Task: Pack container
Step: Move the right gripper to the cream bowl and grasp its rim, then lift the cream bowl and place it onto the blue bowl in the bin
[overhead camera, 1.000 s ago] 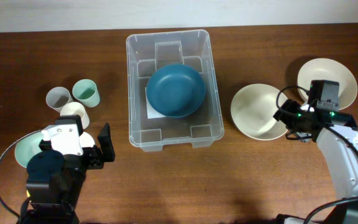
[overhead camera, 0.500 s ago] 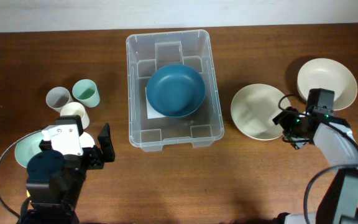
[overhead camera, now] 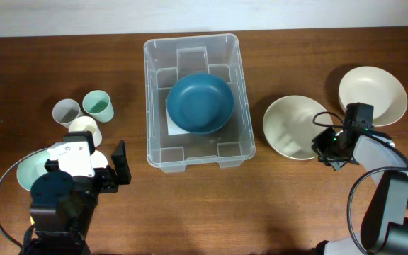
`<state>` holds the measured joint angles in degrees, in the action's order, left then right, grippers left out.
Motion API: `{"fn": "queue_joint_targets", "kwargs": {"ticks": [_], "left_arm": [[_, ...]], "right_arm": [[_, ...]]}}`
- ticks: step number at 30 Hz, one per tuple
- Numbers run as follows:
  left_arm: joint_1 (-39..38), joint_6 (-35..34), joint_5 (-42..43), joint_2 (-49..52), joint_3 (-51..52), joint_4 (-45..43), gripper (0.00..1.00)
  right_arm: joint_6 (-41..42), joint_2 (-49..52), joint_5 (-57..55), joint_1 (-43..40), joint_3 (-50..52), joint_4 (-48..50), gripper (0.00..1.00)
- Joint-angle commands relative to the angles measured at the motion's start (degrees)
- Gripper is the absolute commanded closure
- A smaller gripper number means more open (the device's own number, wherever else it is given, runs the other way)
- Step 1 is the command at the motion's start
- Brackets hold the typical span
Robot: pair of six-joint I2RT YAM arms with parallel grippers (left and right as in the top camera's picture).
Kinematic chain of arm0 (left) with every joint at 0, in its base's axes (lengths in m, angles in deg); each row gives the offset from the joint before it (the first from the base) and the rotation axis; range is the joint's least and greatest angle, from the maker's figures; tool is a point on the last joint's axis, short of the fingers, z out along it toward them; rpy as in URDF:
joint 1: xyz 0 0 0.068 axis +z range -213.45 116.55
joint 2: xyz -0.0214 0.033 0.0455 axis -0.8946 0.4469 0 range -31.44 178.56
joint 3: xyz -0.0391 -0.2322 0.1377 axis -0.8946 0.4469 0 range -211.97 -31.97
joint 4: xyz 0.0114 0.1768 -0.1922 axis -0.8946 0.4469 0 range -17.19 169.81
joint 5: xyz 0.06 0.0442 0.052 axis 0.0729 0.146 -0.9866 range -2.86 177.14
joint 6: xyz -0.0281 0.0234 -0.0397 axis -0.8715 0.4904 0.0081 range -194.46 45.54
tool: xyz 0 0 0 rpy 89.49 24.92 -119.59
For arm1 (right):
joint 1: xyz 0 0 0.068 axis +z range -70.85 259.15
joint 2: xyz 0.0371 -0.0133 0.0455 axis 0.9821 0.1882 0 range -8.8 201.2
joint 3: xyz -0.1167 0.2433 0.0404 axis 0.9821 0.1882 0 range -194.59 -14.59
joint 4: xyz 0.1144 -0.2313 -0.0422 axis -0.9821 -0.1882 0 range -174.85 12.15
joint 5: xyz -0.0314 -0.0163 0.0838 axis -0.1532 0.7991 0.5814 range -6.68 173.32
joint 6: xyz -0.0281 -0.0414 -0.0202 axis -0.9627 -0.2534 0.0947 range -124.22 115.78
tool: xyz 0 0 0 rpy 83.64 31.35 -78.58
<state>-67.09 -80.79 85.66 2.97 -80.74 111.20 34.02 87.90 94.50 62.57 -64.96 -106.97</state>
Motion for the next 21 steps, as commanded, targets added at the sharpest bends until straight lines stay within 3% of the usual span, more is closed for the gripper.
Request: {"fn": "queue_joint_targets", "kwargs": {"ticks": [1,4,13,21], "left_arm": [[0.04,-0.50,0.63,0.13,-0.83,0.09,0.00],[0.04,-0.50,0.63,0.13,-0.83,0.09,0.00],[0.04,-0.52,0.63,0.13,-0.83,0.04,0.00],[0.04,-0.52,0.61,0.13,-0.83,0.04,0.00]], "right_arm": [[0.17,0.55,0.90,-0.15,0.44,0.02,0.84],[0.17,0.55,0.94,-0.15,0.44,0.02,0.96],[0.17,-0.39,5.03,-0.22,-0.57,0.66,0.96],[-0.63,-8.66,6.60,-0.11,-10.58,-3.17,0.96]]}}
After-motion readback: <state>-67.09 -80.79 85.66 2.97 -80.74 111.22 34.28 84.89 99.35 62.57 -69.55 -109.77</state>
